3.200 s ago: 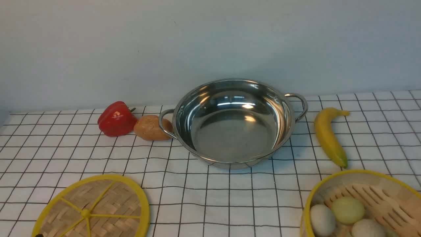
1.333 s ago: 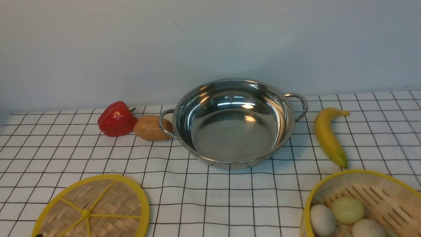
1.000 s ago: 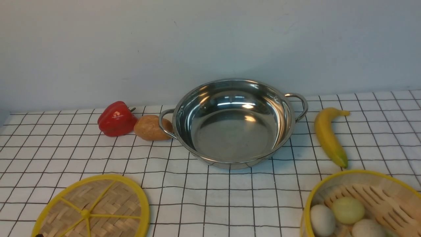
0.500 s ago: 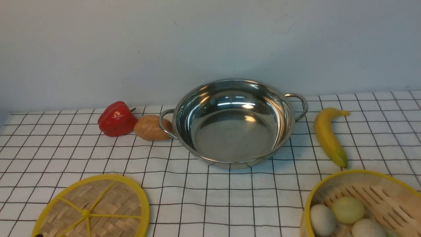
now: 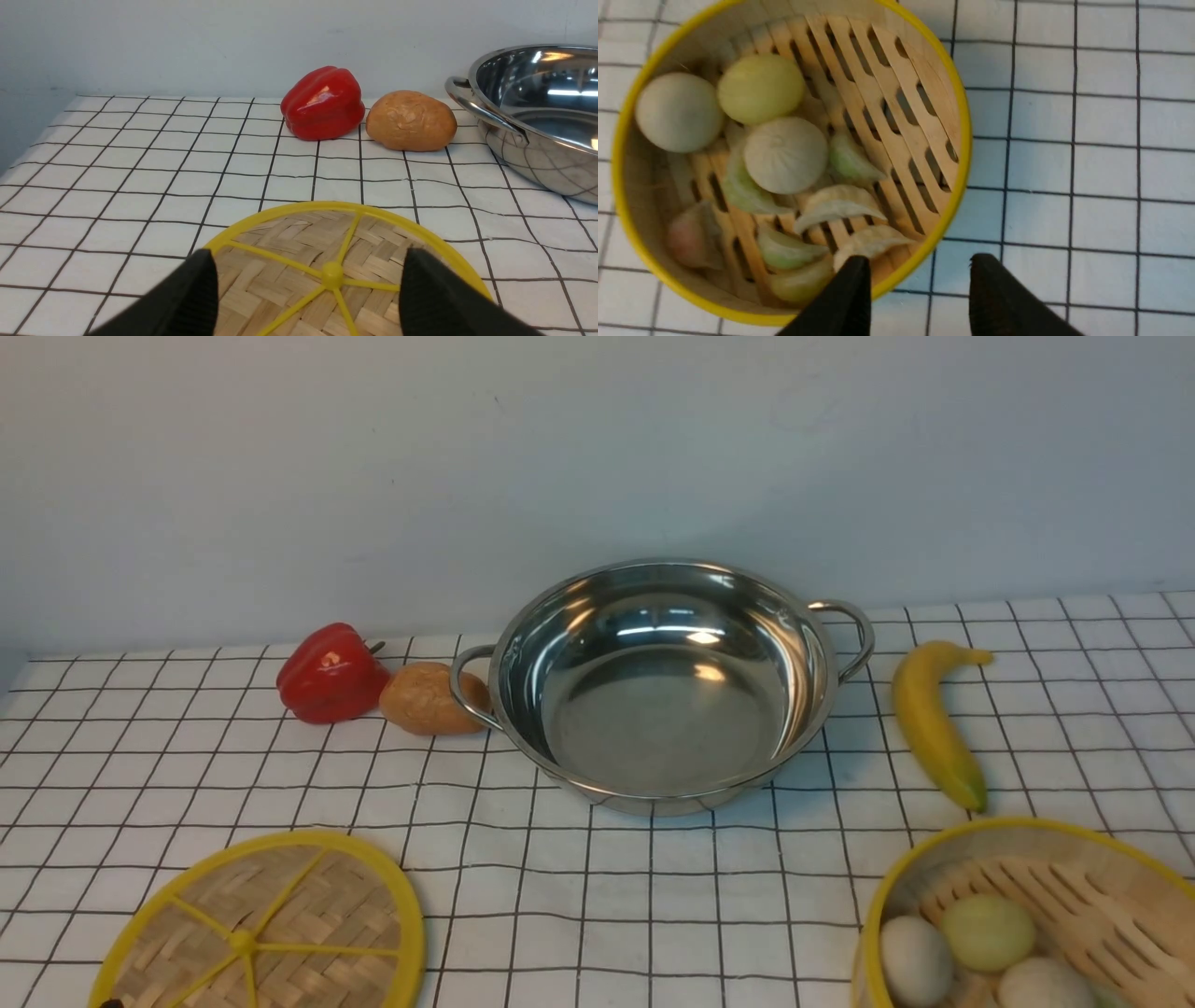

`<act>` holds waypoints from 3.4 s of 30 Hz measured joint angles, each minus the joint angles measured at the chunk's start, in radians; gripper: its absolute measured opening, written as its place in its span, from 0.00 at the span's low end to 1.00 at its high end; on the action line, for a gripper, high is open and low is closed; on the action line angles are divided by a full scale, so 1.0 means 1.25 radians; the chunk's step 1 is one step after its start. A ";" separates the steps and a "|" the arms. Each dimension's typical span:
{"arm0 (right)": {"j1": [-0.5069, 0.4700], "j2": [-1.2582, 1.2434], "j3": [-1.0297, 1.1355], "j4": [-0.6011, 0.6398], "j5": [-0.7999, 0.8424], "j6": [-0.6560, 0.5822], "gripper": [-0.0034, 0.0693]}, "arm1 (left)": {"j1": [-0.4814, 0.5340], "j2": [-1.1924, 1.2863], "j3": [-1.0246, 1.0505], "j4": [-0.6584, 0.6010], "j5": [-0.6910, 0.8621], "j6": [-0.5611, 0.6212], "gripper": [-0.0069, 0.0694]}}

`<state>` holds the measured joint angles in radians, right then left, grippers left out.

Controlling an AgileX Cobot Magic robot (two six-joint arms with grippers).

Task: Place the steamer in the pot on the white tablecloth, and put the lid on the steamer.
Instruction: 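Reach for and grasp the rim of the bamboo steamer holding the buns with the right gripper, then place the bamboo steamer basket of food into the steel pot with the right gripper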

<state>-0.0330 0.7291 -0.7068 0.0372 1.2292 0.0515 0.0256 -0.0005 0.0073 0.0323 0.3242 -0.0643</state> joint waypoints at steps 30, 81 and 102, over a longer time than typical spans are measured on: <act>0.057 0.650 -0.008 -0.190 -0.256 0.093 0.49 | 0.000 0.000 0.000 0.000 0.000 0.000 0.72; 0.256 1.219 -1.196 0.058 0.016 -0.168 0.13 | 0.000 0.000 0.000 0.000 0.000 0.000 0.72; 0.258 1.360 -1.421 0.118 0.019 -0.209 0.13 | 0.000 0.000 0.000 0.000 0.000 0.000 0.72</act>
<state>0.2892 2.4292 -2.4836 0.1850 1.2525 -0.2103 0.0256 -0.0005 0.0073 0.0323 0.3242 -0.0643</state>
